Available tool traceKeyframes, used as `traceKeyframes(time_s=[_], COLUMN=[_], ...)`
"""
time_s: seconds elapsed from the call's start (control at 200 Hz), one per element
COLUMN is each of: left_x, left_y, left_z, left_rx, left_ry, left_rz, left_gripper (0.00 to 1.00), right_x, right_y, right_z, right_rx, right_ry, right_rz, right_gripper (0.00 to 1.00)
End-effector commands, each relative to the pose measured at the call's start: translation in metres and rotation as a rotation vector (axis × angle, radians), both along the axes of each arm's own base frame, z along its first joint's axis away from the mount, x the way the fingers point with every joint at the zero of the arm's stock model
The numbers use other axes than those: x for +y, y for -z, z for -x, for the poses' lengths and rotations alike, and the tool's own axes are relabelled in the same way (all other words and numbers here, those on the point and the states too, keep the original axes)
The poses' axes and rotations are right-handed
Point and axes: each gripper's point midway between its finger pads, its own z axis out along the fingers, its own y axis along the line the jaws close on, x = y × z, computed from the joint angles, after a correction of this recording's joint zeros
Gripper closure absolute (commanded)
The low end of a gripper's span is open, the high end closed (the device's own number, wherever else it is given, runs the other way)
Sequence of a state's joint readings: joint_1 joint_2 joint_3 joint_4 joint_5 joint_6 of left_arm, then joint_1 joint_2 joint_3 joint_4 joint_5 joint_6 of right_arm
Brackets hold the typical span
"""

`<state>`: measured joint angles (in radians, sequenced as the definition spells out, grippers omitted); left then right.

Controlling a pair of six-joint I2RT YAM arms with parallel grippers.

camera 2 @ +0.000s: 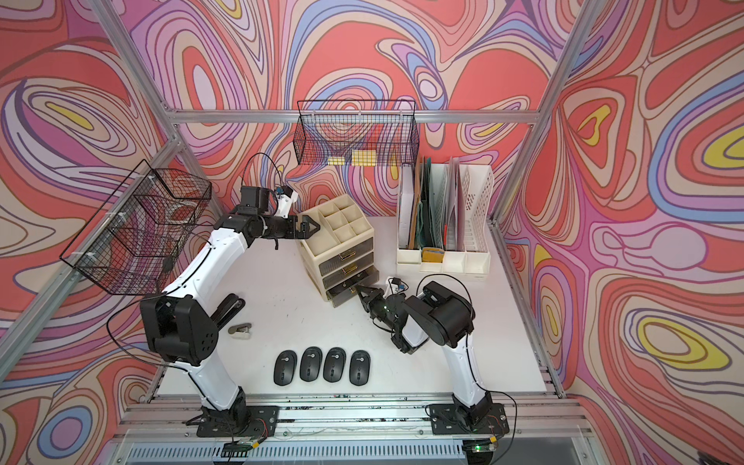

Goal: Take the mice out of the drawer
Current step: Open the drawer in the storage box.

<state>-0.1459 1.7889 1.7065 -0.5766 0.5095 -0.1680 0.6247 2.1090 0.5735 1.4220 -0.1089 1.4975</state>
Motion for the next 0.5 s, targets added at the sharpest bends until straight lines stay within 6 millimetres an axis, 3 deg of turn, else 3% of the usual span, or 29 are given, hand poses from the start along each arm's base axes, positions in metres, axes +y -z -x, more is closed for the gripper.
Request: traceKeyframes(time_s=[0.0, 0.496], left_x=[0.003, 0.007], left_y=[-0.007, -0.009], left_z=[0.002, 0.002], left_rx=[-0.009, -0.015], left_ry=[-0.014, -0.029], left_rz=[-0.023, -0.038], left_gripper=[0.02, 0.02], right_x=[-0.018, -0.036], right_y=[0.019, 0.031], right_z=[0.007, 0.038], right_rx=[0.055, 0.124], right_ry=[0.050, 0.062], right_rz=[0.044, 0.082], right_gripper=[0.88, 0.88])
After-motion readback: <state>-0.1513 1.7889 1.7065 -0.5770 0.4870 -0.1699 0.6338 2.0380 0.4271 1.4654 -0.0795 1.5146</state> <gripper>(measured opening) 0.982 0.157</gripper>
